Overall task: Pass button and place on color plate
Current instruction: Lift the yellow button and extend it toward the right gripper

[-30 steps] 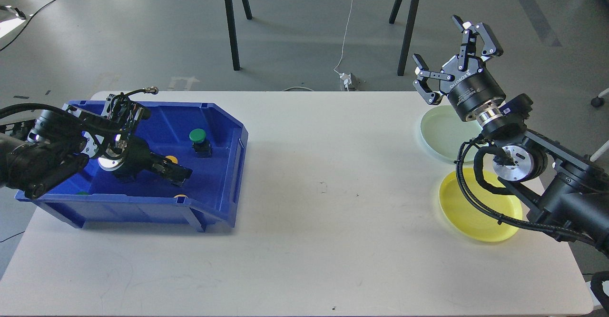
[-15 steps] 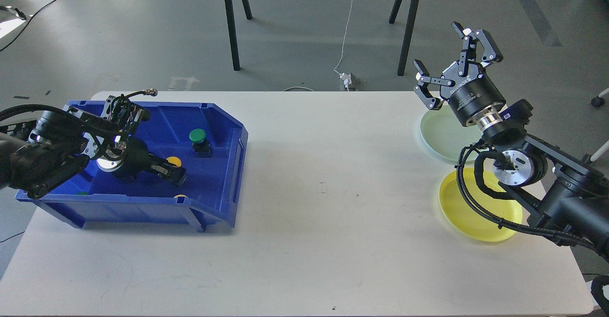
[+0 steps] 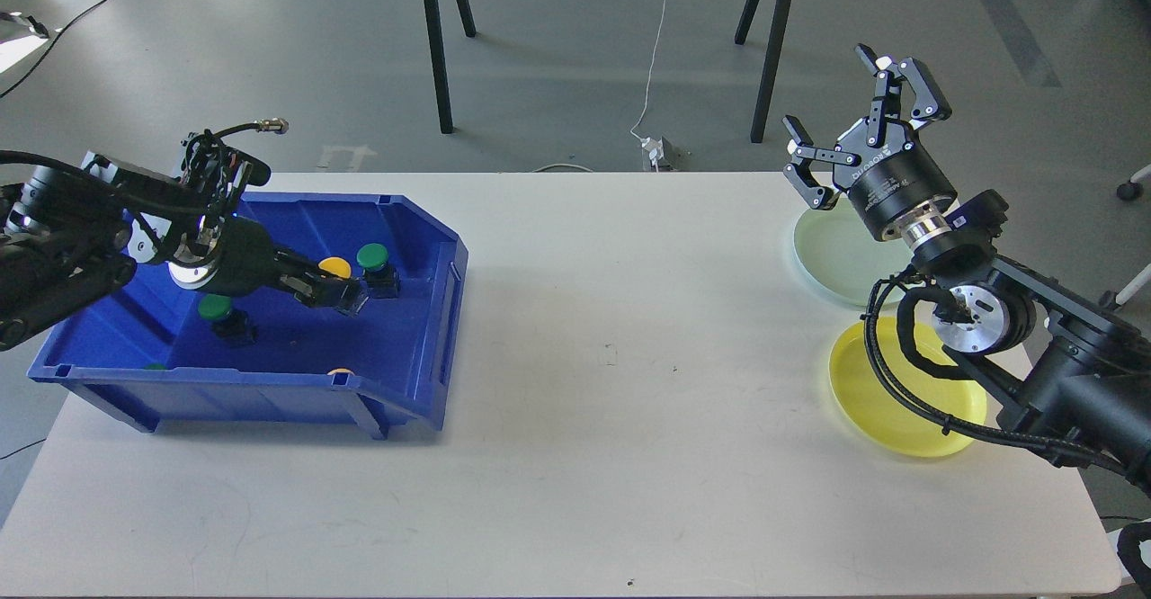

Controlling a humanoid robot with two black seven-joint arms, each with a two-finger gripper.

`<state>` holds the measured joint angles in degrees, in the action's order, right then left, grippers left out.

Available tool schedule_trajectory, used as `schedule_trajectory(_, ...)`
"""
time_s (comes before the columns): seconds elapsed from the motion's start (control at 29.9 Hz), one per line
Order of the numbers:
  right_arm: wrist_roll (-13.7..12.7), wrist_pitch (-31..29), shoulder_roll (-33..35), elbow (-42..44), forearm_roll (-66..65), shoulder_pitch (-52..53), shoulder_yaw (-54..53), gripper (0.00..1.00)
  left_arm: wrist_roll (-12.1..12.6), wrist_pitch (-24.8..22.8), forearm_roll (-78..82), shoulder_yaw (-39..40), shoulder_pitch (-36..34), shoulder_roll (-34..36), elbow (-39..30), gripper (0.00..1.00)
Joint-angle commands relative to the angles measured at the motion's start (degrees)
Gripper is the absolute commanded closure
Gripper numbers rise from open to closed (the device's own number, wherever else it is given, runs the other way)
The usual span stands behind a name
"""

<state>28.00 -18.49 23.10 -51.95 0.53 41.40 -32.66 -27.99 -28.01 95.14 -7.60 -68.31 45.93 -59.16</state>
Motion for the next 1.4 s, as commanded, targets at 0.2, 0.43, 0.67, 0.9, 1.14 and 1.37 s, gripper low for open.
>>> schedule_trajectory(0.2, 0.0, -7.6, 2.6, 0.1, 0.1, -1.3, -3.4, 0.01, 0.0, 0.0, -6.6, 16.8, -2.7, 14.3, -17.7, 0.89)
schedule_trajectory(0.43, 0.0, -8.8, 3.6, -0.4, 0.3, -4.6, -7.4, 0.01, 0.0, 0.0, -38.2, 19.8, -0.6, 6.9, -17.7, 0.87)
schedule_trajectory(0.67, 0.0, 6.7, 4.9, -15.7, -0.9, -10.9, -4.1, 0.01, 0.0, 0.0, -50.5, 20.4, 8.7, -8.6, -11.7, 0.87)
schedule_trajectory(0.9, 0.0, 22.0, 4.4, -30.1, -6.0, -14.1, -1.1, 0.02, 0.0, 0.0, -51.9, 22.2, 11.8, -15.5, -6.3, 0.87)
schedule_trajectory(1.14, 0.0, 26.5, 1.2, -30.8, -12.5, -14.0, 3.7, 0.03, 0.0, 0.0, -52.0, 22.4, 12.1, -15.6, -6.2, 0.86)
schedule_trajectory(1.37, 0.0, 26.9, -3.1, -31.1, -14.2, -12.3, 3.8, 0.03, 0.0, 0.0, -52.1, 22.4, 12.1, -15.7, -6.2, 0.86)
